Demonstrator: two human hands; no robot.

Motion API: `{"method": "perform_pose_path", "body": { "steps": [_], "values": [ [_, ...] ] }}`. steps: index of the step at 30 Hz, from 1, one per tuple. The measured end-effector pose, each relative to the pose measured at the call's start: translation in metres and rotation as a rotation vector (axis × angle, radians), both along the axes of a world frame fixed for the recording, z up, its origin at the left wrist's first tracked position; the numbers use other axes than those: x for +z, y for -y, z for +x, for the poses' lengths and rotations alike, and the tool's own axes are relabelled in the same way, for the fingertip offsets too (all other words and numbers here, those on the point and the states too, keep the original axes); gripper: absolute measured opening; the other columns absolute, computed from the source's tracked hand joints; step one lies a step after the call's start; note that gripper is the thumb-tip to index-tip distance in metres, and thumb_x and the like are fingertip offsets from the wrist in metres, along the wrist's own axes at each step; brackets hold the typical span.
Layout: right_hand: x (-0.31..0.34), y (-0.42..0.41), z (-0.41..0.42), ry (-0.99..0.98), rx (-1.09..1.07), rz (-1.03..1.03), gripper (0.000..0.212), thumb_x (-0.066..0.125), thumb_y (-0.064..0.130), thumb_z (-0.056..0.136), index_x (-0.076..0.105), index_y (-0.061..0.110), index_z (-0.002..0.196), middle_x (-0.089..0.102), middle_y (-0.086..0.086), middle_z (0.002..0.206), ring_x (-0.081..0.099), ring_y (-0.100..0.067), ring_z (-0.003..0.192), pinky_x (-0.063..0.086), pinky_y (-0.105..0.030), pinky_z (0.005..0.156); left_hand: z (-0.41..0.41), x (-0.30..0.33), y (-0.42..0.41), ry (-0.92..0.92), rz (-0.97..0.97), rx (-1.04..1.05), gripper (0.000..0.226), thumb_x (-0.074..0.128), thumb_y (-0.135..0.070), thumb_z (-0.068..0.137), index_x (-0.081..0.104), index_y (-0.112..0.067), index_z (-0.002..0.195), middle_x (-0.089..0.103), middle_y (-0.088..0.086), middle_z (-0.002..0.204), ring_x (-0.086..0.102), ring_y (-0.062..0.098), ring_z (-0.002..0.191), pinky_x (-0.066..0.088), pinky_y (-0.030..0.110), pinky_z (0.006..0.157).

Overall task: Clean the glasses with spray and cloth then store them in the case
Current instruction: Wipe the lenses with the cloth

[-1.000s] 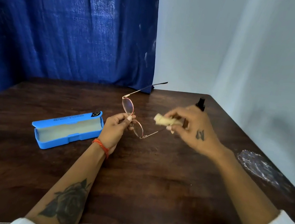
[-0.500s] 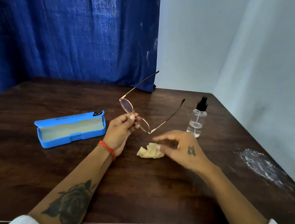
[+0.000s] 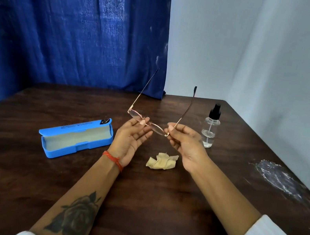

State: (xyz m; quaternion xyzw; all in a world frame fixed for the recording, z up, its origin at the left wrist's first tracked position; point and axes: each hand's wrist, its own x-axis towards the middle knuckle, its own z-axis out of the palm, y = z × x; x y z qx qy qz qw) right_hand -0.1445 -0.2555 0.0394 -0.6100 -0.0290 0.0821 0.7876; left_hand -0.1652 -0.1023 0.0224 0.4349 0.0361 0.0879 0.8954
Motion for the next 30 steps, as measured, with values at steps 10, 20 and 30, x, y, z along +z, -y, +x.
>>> {"method": "perform_pose_path", "body": {
  "steps": [10, 20, 30],
  "values": [
    [-0.004, 0.024, 0.013, 0.557, -0.243, -0.424, 0.015, 0.072, 0.013, 0.079, 0.06, 0.017, 0.087, 0.071, 0.0, 0.077, 0.066, -0.008, 0.066, 0.054, -0.021, 0.061, 0.0, 0.003, -0.011, -0.023, 0.187, 0.195, 0.018, 0.046, -0.016, 0.094, 0.064, -0.014, 0.095, 0.066, 0.003, 0.1, 0.064, 0.013, 0.093, 0.053, 0.028, 0.084],
    [-0.011, 0.049, 0.023, 1.339, -0.259, -1.007, 0.012, 0.073, 0.004, 0.072, 0.074, 0.014, 0.078, 0.069, -0.003, 0.065, 0.06, -0.017, 0.057, 0.041, -0.018, 0.053, -0.008, 0.011, -0.014, 0.183, 0.62, 0.254, 0.027, 0.057, -0.005, 0.086, 0.062, -0.013, 0.111, 0.066, -0.003, 0.103, 0.064, 0.006, 0.093, 0.052, 0.014, 0.076],
    [0.005, 0.054, 0.032, 0.916, 0.043, -0.86, 0.013, 0.074, 0.012, 0.077, 0.075, 0.016, 0.089, 0.072, 0.002, 0.082, 0.059, 0.002, 0.068, 0.044, -0.012, 0.064, -0.005, 0.006, -0.04, 0.533, 1.674, 0.401, 0.024, 0.064, 0.001, 0.08, 0.073, -0.015, 0.095, 0.052, -0.006, 0.072, 0.05, 0.002, 0.067, 0.039, 0.01, 0.065]
  ]
}}
